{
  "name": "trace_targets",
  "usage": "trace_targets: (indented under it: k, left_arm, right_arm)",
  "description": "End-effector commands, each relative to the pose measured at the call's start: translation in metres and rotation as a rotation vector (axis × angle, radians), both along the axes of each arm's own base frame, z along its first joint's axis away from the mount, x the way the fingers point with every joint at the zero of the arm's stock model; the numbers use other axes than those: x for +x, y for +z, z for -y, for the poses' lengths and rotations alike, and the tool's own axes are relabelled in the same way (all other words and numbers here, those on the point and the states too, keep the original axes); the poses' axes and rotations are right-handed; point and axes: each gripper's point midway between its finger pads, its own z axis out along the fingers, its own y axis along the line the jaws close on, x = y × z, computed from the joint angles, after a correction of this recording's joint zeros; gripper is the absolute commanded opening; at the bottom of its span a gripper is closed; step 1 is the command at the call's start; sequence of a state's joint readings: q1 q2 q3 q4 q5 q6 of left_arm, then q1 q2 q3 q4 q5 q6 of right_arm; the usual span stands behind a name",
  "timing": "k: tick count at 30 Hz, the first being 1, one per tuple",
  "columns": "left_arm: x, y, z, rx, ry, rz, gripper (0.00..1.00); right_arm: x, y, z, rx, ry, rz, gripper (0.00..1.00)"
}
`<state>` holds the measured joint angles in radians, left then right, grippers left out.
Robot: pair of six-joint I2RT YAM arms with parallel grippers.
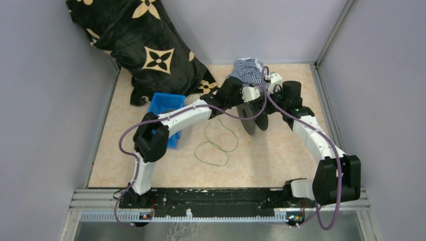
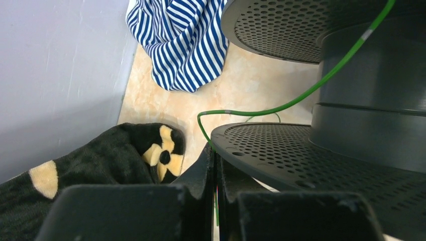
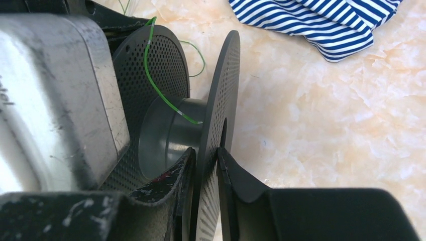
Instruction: Wrap the cables
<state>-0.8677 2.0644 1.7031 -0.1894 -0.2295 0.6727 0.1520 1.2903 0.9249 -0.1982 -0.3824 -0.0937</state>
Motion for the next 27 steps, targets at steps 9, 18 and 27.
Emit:
trace_targets:
  k: [9,18,27]
  left_arm:
    - [-0.003,0.026,0.007,-0.057,-0.073,-0.010,0.00]
    - [0.000,0.027,-0.008,-0.062,-0.089,-0.012,0.00]
    - [0.006,0.026,-0.015,-0.062,-0.107,-0.020,0.00]
  right_arm:
    - [0.017,0.042,-0.007,-0.039,0.092,0.176,0.20]
    - [0.019,0.043,-0.006,-0.044,0.117,0.185,0.20]
    - [0.019,0.040,-0.008,-0.044,0.141,0.170,0.26]
